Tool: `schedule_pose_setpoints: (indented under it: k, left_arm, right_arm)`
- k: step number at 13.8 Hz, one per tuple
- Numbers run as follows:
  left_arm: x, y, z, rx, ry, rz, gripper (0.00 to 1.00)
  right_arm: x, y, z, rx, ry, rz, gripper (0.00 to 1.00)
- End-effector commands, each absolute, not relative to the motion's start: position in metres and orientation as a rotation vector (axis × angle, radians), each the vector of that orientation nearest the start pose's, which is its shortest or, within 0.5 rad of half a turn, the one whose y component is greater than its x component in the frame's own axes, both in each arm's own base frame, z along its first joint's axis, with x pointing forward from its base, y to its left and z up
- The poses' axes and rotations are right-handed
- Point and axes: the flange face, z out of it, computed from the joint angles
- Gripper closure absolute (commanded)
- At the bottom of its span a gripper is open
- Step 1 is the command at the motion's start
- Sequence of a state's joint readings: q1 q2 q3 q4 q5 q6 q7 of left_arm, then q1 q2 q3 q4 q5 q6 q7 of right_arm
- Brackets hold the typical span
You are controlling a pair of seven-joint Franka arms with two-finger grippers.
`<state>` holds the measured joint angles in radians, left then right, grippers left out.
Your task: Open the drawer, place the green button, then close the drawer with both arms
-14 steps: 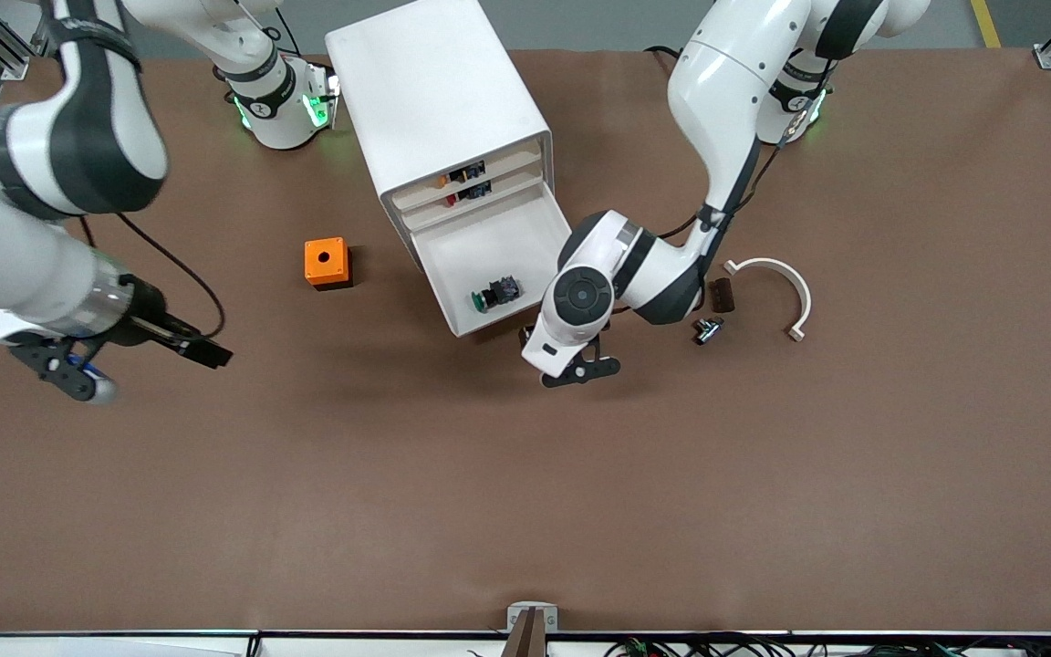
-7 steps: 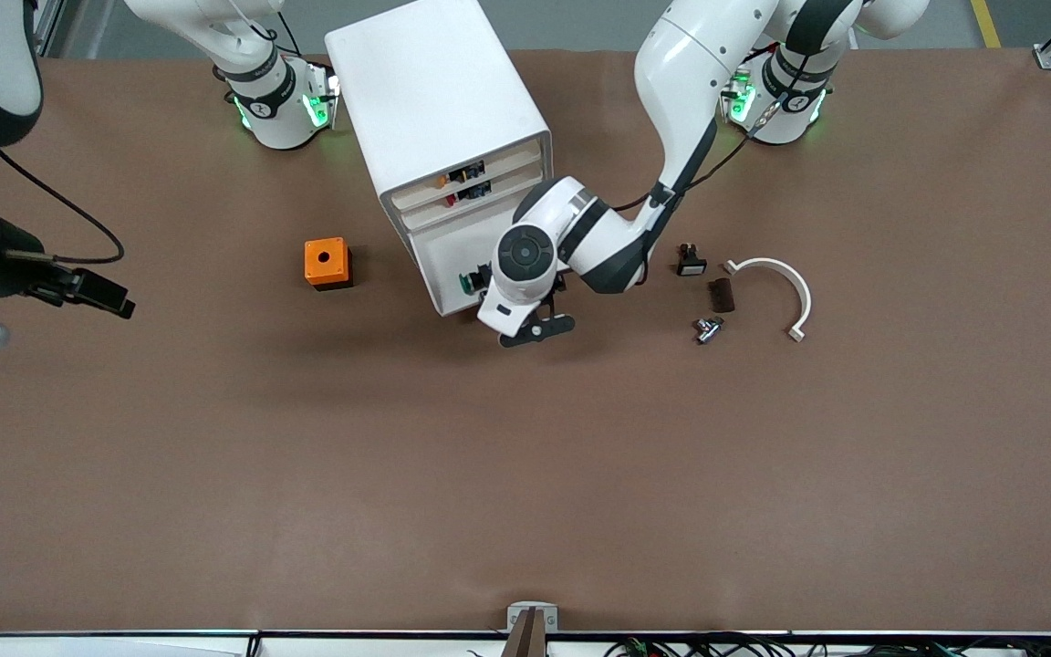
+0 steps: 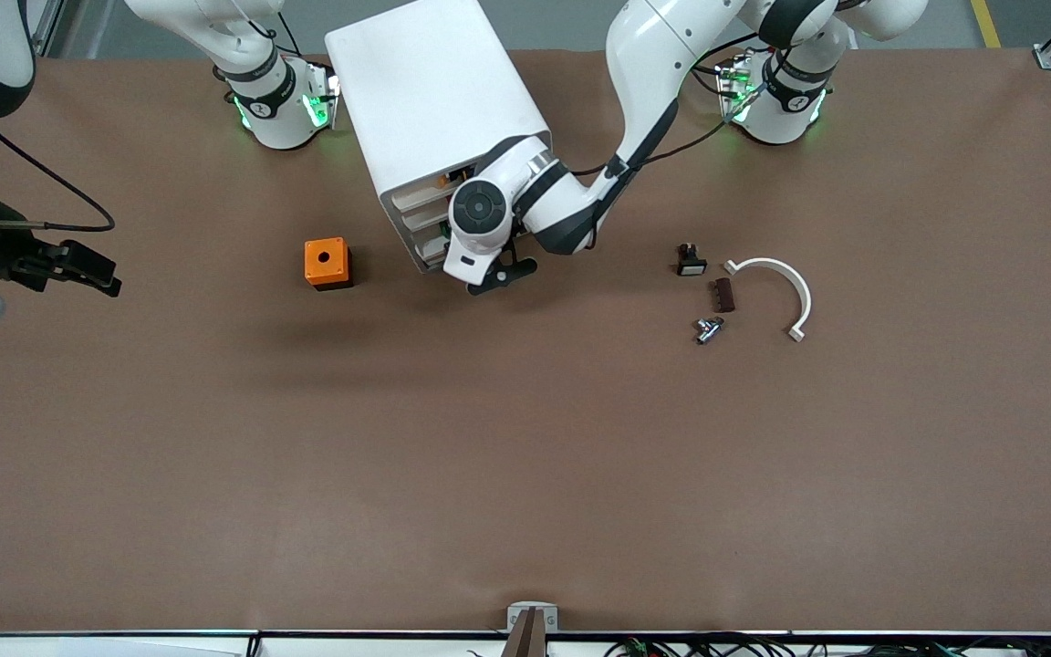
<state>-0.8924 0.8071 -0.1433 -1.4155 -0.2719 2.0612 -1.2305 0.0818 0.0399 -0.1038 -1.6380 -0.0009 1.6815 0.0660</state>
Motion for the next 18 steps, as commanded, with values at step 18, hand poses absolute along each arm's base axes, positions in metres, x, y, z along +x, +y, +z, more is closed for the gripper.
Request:
schedule_pose_setpoints:
  k: [18]
  left_arm:
    - [0.605, -0.277, 0.477, -3.017, -0.779, 0.124, 0.0]
  right_arm:
    - [0.568, -0.008, 0.625, -3.137, 0.159, -0.072, 0.0]
